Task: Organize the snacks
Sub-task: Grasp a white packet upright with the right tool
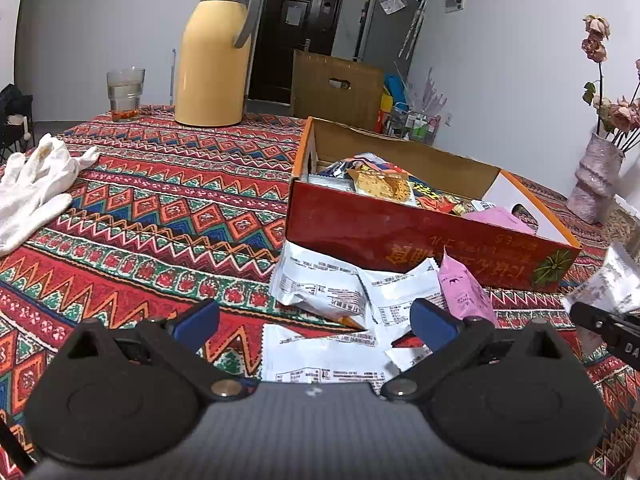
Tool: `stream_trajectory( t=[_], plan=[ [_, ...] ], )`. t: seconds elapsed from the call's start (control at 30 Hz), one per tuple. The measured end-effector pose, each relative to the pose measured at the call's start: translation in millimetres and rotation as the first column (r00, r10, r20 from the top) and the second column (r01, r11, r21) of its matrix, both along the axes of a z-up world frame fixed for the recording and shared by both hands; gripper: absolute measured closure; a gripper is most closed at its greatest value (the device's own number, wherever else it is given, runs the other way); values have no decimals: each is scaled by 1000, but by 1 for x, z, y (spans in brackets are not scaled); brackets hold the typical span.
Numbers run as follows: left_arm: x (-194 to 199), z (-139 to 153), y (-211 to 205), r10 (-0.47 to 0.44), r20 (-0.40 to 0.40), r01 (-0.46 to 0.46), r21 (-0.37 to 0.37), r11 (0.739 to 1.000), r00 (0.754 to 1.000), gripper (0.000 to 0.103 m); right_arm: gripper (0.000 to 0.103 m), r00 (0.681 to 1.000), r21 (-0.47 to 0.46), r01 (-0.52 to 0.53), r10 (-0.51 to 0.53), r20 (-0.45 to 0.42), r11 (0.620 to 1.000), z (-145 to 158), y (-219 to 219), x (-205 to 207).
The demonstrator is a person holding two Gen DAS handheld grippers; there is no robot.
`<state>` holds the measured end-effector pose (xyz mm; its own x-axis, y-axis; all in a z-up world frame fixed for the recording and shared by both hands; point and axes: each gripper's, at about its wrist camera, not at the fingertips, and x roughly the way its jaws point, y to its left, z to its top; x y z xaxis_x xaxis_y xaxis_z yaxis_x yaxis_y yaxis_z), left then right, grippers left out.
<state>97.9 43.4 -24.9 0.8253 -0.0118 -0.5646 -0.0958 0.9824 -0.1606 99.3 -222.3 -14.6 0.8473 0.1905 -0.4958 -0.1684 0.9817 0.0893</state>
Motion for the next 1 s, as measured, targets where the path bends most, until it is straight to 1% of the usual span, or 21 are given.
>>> stream_trajectory(
  t=[0.3,0.57,0.8,1.0],
  plan=[
    [-6,15,2,12,19,-12,28,1000,1000,0,91,999,41,22,-23,29,999,1,-12,-9],
    [-8,24,16,55,6,-55,62,997,998,0,91,998,78,31,-35,46,997,-2,-20,-13],
    [-2,20,27,76,-47,-71,93,993,996,0,91,998,106,36,-42,54,994,-6,-25,-14],
    [8,10,27,86,-112,-77,77,994,990,0,91,998,135,30,-37,51,990,-10,-29,-13]
  ],
)
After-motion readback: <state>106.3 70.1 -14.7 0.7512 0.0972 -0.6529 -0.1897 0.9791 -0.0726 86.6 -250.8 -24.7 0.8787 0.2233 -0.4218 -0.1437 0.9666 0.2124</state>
